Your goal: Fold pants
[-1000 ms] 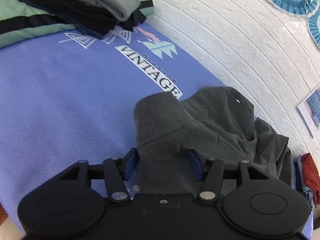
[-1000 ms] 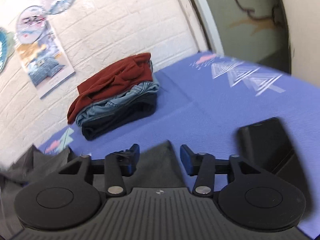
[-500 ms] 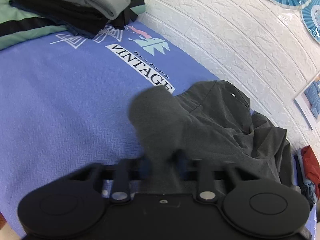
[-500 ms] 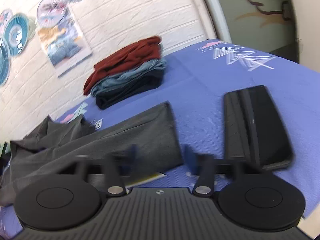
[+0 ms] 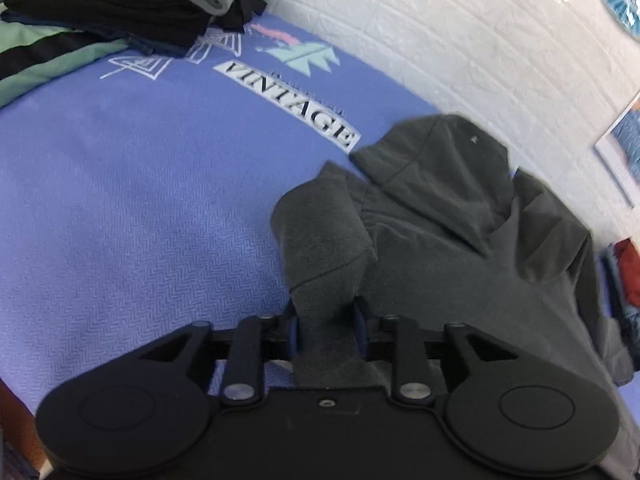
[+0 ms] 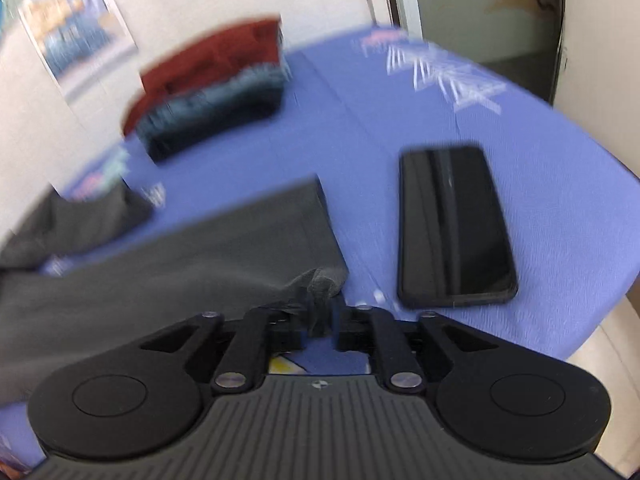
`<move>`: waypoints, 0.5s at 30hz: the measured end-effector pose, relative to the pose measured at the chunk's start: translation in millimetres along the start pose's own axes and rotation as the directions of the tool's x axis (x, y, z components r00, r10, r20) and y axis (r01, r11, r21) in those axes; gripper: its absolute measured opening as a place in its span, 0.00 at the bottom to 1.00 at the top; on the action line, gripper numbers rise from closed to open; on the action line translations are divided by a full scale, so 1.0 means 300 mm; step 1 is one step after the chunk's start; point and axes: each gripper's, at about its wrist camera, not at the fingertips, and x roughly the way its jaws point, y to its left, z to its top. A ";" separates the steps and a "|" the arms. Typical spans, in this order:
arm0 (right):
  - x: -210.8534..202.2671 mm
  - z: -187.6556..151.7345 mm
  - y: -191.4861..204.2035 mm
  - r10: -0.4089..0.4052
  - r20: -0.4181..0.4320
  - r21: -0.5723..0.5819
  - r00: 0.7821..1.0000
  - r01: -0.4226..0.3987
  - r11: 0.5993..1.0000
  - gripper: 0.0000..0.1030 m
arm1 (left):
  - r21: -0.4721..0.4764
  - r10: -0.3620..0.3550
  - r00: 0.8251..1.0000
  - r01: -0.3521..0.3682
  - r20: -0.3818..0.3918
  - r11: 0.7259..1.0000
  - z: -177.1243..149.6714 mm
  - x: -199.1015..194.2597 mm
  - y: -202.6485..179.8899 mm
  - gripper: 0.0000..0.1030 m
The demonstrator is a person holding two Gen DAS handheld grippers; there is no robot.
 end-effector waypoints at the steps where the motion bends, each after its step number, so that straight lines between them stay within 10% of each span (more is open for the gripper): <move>1: 0.000 -0.001 -0.002 0.001 0.013 0.003 1.000 -0.001 1.000 0.38 | 0.001 0.016 1.000 -0.016 0.016 1.000 0.007 -0.026 0.000 1.00; 6: -0.094 0.051 0.007 0.022 0.180 -0.007 0.983 -0.021 1.000 0.77 | 0.015 0.001 0.986 -0.004 0.165 1.000 0.061 -0.199 -0.027 1.00; 15: 0.011 0.119 0.049 0.078 0.180 -0.008 0.981 -0.077 0.997 0.81 | 0.334 -0.172 0.969 0.106 0.177 0.937 0.009 -0.146 -0.373 1.00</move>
